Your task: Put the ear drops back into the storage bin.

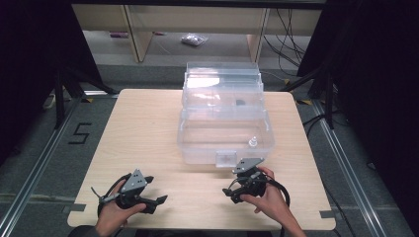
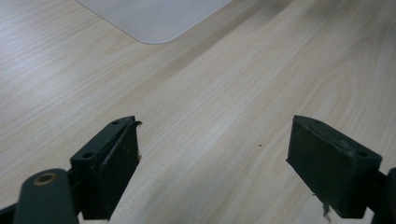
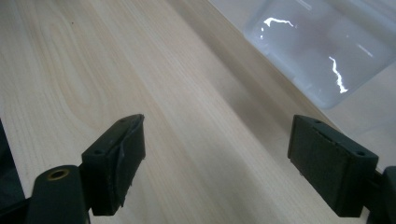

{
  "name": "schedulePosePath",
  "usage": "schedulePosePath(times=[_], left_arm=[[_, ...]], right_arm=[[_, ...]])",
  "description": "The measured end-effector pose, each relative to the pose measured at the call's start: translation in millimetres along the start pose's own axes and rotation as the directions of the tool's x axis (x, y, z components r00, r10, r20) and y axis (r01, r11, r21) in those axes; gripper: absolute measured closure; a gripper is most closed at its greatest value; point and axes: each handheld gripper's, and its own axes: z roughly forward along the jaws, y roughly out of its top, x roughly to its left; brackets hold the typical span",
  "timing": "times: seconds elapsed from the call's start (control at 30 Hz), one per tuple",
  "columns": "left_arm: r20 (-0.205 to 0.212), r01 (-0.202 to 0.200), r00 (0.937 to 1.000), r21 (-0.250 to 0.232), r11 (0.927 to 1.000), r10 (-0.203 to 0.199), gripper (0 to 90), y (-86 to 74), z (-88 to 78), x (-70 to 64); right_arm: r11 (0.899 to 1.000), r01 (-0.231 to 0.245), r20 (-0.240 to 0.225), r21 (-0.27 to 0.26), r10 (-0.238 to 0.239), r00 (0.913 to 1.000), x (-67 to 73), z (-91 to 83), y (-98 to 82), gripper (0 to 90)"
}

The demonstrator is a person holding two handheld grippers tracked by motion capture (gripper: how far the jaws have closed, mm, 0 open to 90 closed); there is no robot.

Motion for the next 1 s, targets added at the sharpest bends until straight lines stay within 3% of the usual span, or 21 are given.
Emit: schedulePosePath(times=[0.83, 1.0], left_arm=[[0.001, -0.002, 1.0, -0.002, 1.0, 0.002, 15.9, -0.3, 0.3, 0.3], [0.0, 0.0, 1.0, 0.001, 1.0, 0.0, 15.9, -0.1, 0.2, 0.0]], right_arm=[[0.998, -0.055, -0.012, 0.015, 0.055, 0.9984, -0.5, 2.6, -27.2, 19.6], [0.998, -0.063, 0.001, -0.002, 0.063, 0.998, -0.3, 2.0, -33.1, 19.2]])
